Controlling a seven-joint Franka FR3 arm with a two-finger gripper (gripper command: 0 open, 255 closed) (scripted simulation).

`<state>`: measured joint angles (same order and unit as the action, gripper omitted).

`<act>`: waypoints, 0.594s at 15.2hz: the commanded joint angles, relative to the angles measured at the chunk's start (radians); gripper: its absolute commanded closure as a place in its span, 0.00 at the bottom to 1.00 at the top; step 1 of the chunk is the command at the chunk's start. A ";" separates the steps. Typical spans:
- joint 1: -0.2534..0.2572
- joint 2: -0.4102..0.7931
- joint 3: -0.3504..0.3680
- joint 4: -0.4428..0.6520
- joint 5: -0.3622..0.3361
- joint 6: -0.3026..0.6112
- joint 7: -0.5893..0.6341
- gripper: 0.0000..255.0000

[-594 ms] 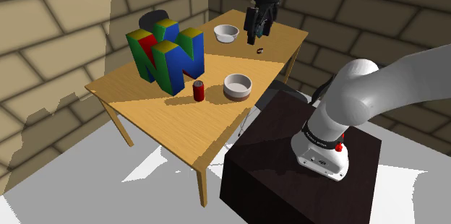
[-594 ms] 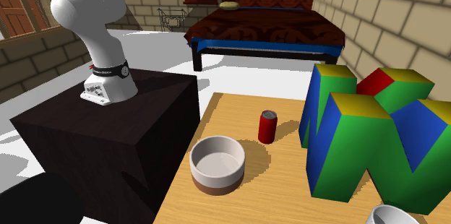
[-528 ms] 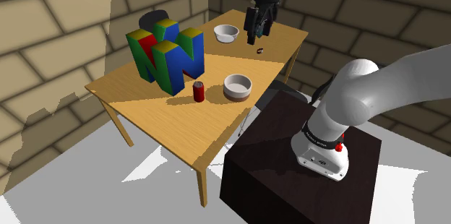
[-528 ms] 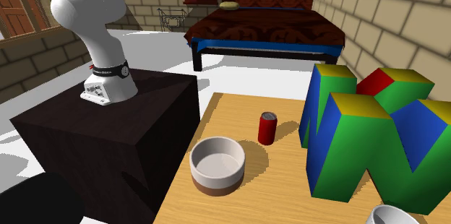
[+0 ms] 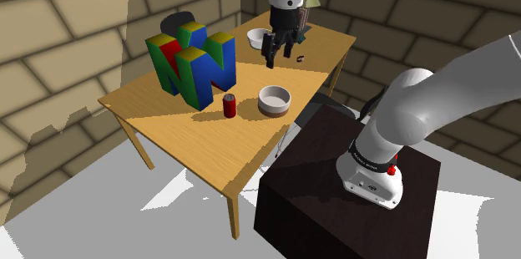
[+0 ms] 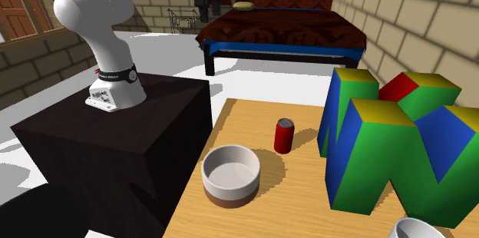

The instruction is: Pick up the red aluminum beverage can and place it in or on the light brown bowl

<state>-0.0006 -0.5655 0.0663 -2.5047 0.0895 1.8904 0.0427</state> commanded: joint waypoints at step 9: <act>-0.021 0.354 0.004 0.037 -0.025 0.334 -0.013 0.00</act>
<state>-0.0200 -0.2539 0.0695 -2.4818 0.0676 2.1933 0.0289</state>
